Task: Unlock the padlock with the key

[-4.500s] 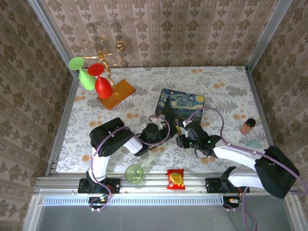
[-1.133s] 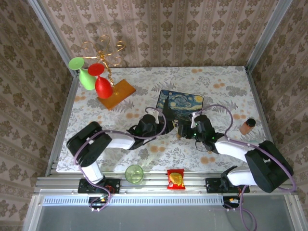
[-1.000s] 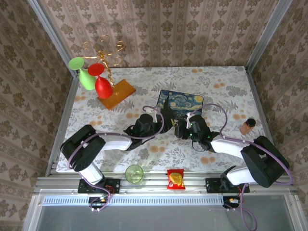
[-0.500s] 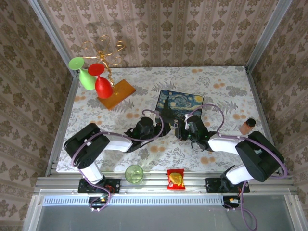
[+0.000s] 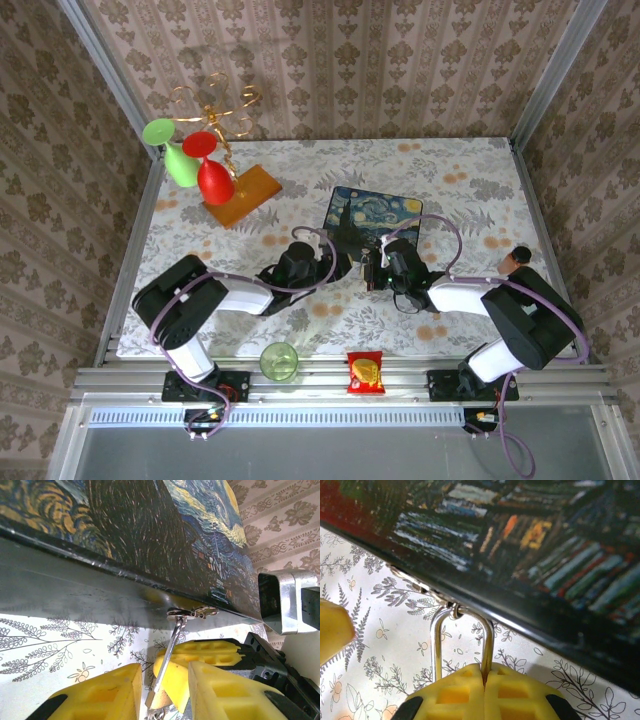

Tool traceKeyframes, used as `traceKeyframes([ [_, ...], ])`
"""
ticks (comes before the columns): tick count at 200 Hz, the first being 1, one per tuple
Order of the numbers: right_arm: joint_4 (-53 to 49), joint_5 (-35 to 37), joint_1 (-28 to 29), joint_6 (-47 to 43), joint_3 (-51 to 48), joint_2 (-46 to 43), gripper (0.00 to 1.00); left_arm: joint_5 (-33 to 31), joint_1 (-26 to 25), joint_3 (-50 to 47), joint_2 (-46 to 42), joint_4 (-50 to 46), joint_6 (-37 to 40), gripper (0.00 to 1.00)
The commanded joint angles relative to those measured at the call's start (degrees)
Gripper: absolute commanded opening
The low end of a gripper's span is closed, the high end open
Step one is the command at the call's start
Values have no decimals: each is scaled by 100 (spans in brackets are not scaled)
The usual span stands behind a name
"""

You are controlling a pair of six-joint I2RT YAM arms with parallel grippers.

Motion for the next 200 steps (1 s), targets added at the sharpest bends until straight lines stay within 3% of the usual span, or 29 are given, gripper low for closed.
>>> traceKeyframes([
  [1, 26, 81, 25, 175, -154, -68, 5, 35, 67, 201, -369, -355, 299, 30],
  [18, 258, 49, 14, 441, -311, -213, 4, -118, 49, 743, -604, -1327, 943, 30],
  [43, 909, -146, -102, 1099, -599, -225, 2, -733, -108, 2028, -679, -3354, 2522, 34],
  [60, 1260, -137, -101, 1412, -692, -100, 1, -1018, -131, 2954, -237, -4306, 3423, 38],
  [78, 1545, -43, -105, 1694, -752, 81, 0, -823, 14, 3812, 508, -4847, 3998, 40],
  [116, 2409, 163, -45, 2474, -960, 490, 0, -805, 102, 4634, 1599, -5271, 4221, 35],
  [154, 2713, 444, 24, 2793, -1029, 748, 0, -1231, 59, 4557, 1755, -5431, 4319, 29],
  [200, 3032, 1274, 27, 3206, -1487, 403, 0, -1025, 50, 4027, 1794, -5252, 4066, 24],
])
